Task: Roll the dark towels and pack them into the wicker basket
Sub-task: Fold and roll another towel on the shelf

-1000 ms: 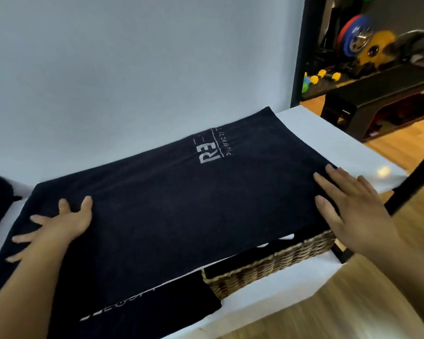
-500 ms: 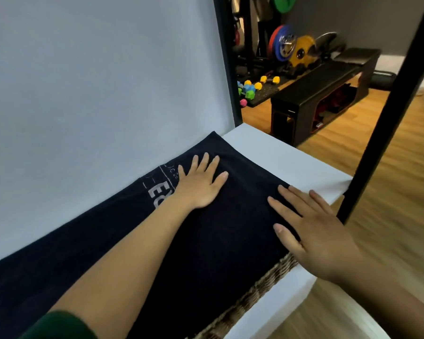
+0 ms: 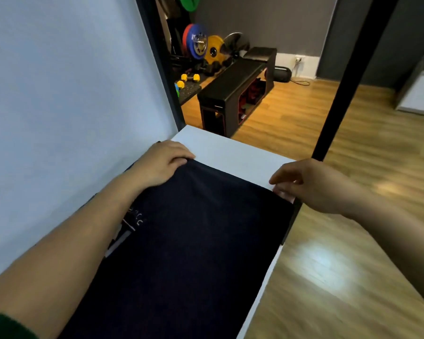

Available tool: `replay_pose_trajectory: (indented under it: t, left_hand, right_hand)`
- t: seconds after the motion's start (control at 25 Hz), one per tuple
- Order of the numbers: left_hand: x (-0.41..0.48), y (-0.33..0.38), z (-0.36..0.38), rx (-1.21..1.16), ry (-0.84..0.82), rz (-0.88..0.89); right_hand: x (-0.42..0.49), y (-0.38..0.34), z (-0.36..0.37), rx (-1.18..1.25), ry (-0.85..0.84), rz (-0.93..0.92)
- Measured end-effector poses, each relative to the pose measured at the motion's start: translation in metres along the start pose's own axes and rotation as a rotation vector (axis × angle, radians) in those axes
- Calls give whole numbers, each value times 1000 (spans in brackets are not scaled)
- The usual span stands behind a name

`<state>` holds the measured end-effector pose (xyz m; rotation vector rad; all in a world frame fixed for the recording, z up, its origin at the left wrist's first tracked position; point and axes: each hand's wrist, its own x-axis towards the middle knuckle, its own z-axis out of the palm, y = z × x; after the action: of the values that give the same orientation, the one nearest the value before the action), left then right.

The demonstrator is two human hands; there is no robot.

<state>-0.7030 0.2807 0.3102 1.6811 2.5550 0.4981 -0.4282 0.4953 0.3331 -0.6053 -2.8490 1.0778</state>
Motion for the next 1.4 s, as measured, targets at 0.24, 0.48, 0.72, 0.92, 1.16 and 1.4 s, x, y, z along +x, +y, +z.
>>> replay_pose_trajectory:
  t: [0.24,0.48,0.72,0.92,1.16,1.4]
  left_hand:
    - [8,-6,-17,-36,-136,104]
    - [23,2,-28,275,-341,58]
    - [46,-7,-47,562,-510,-85]
    - [60,0,-55,498,-595,-233]
    - [58,-12,-68,658,-629,-217]
    - [66,-13,-55,597,-419,-96]
  right_hand:
    - [1,-11,7,-13,-71,134]
    - [-7,-11,5,100,6,92]
    - [-26,10,-1,181,-9,75]
    - [-25,-8,16,91,67,97]
    - [-11,-16,28,-65,52,83]
    - [-6,21,13,-50,128,-217]
